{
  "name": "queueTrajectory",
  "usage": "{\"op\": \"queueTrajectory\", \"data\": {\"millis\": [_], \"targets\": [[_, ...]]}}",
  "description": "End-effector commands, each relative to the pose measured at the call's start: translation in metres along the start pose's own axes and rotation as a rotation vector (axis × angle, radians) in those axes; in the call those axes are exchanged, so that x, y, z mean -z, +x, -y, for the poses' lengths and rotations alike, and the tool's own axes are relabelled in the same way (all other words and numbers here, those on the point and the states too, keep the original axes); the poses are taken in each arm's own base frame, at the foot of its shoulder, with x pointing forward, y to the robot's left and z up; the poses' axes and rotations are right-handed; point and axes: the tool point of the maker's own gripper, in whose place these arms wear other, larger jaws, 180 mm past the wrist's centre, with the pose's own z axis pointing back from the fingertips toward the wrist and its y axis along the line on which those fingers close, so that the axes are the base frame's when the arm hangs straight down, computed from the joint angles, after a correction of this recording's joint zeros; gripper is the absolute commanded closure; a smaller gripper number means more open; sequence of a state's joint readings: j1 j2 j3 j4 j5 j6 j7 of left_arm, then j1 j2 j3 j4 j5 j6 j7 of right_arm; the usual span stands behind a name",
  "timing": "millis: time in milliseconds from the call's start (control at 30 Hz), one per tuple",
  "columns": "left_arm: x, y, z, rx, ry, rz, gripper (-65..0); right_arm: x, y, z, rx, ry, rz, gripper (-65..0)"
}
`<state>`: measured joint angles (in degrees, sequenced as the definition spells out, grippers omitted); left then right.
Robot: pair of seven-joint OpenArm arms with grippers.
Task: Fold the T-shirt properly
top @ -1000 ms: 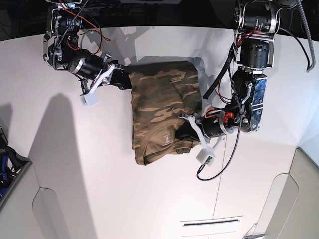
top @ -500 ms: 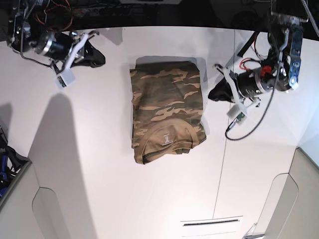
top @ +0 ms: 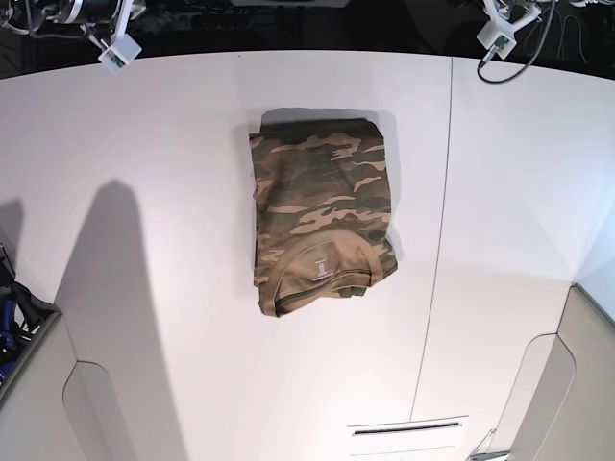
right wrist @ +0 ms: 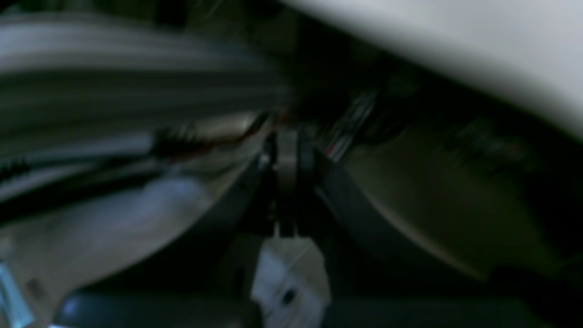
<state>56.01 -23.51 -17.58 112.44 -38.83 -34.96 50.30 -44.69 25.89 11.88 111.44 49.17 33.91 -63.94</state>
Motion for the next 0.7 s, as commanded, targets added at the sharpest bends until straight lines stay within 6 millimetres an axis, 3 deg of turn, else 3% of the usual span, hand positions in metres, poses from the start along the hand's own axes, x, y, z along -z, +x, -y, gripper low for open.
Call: {"op": "queueTrajectory", "data": {"millis": [0,200,367,500,667], "targets": [[0.0,-0.01,-0.002,-0.008,0.001,-0.016,0.0,-0.001,-0.006,-0.002,0.012,0.013,-0.003,0.0],[0.042,-0.103,-0.016,-0.198,0.049,-0.229,0.0,0.023,-0.081,0.003,0.167,0.021,-0.18,0.0],[0.086,-0.159,-0.03,-0.24,0.131,-0.417,0.0,0.056,-0.125,0.02,0.269,-0.005,-0.231,0.0],[0.121,-0.17,-0.027,-0.259,0.129,-0.494,0.0,0.081,-0.149,0.043,0.333,-0.068,-0.338,0.0],[0.154,-0.157,-0.014,-0.302,0.098,-0.507,0.0,0.107,-0.139,0.072,0.433,-0.174,-0.363,0.0]]}}
